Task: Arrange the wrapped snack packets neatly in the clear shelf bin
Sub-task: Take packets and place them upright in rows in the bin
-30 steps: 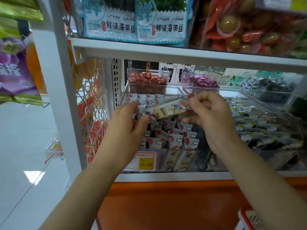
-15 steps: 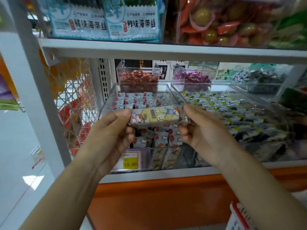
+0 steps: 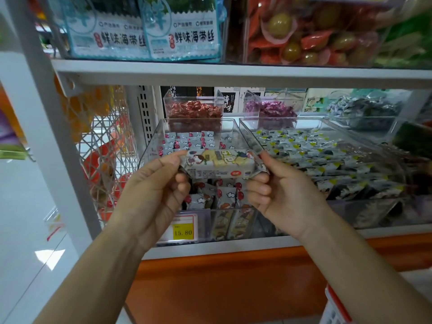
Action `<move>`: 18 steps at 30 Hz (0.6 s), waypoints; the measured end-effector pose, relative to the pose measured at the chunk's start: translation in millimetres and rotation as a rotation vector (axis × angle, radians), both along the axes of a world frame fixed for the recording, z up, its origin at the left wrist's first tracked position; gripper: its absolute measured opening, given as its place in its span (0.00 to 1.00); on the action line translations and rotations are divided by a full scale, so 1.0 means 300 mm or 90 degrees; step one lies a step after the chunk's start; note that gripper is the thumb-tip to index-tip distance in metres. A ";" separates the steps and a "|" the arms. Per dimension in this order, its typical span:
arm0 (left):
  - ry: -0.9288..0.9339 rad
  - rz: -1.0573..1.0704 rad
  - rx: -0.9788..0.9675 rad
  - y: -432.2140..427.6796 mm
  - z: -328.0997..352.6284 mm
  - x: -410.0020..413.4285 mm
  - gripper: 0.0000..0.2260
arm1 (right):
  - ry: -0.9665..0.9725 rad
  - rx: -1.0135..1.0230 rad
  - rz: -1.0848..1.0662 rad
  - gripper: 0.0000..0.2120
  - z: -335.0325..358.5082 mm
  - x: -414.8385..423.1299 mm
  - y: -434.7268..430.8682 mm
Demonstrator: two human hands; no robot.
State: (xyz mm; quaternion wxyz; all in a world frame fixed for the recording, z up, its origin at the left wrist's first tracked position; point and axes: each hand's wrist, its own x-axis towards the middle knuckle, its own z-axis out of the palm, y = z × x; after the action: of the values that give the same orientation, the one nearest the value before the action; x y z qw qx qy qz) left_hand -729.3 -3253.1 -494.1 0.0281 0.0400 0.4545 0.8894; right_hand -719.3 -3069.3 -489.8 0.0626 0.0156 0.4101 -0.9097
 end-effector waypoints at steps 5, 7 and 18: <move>0.034 -0.012 -0.115 -0.019 0.004 0.014 0.06 | 0.158 0.191 -0.086 0.07 -0.022 0.003 0.011; 0.036 -0.019 -0.148 -0.019 0.005 0.019 0.06 | 0.231 0.277 -0.109 0.06 -0.028 0.004 0.013; 0.141 -0.028 -0.242 -0.021 -0.007 0.024 0.16 | 0.272 0.427 -0.163 0.06 -0.032 0.010 -0.008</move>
State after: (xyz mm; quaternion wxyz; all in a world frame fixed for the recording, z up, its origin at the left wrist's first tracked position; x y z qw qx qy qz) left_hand -722.1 -3259.6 -496.2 0.0041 0.1413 0.6133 0.7771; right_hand -716.3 -3071.7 -499.3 -0.1465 -0.1032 0.6820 -0.7090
